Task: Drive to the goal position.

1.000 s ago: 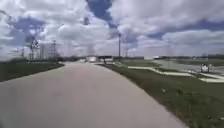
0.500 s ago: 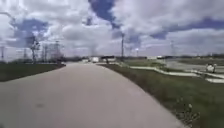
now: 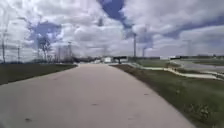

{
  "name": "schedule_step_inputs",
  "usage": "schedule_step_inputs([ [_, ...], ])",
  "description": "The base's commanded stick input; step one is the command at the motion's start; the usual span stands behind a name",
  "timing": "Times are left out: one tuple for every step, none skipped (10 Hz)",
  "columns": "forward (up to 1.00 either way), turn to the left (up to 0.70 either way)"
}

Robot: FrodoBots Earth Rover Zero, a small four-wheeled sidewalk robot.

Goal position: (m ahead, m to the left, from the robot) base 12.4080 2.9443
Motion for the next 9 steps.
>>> schedule_step_inputs([
  [1.00,0.00],
  [1.00,0.00],
  [1.00,0.00],
  [1.00,0.00],
  [1.00,0.00],
  [1.00,0.00],
  [1.00,0.00],
  [1.00,0.00],
  [1.00,0.00],
])
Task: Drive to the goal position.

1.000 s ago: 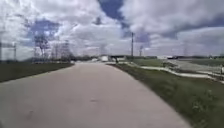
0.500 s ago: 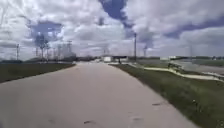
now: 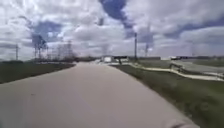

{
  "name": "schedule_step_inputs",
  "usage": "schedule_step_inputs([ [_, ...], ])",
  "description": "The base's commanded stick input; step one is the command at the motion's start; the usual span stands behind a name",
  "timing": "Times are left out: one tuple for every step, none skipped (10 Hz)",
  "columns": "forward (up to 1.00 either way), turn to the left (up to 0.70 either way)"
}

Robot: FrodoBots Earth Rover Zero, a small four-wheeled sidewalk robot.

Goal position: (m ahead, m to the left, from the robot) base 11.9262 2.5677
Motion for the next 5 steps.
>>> schedule_step_inputs([
  [1.00,0.00],
  [1.00,0.00],
  [1.00,0.00],
  [1.00,0.00],
  [1.00,0.00],
])
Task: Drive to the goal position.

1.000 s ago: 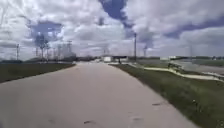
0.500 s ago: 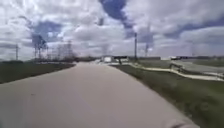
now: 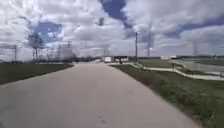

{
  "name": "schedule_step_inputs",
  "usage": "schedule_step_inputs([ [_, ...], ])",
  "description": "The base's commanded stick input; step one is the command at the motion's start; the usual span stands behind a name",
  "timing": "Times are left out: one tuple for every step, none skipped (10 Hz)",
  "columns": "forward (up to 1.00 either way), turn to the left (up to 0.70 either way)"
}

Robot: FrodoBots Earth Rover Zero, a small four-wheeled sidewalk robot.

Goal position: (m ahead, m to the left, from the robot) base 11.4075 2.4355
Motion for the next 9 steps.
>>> schedule_step_inputs([
  [1.00,0.00],
  [1.00,0.00],
  [1.00,0.00],
  [1.00,0.00],
  [1.00,0.00],
  [1.00,0.00],
  [1.00,0.00],
  [1.00,0.00],
  [1.00,0.00],
])
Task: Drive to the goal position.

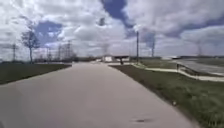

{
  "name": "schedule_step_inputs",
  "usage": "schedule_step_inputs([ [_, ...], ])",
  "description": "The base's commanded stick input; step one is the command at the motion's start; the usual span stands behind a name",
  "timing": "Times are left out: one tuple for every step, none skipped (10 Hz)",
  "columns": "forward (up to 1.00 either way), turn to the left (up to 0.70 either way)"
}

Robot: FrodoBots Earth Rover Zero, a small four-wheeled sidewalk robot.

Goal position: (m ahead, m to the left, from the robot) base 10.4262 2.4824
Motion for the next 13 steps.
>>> schedule_step_inputs([
  [1.00,0.00],
  [1.00,0.00],
  [1.00,0.00],
  [1.00,0.00],
  [1.00,0.00],
  [1.00,0.00],
  [1.00,0.00],
  [1.00,0.00],
  [1.00,0.00],
  [1.00,0.04],
  [1.00,0.18],
  [1.00,0.27],
  [1.00,0.08],
])
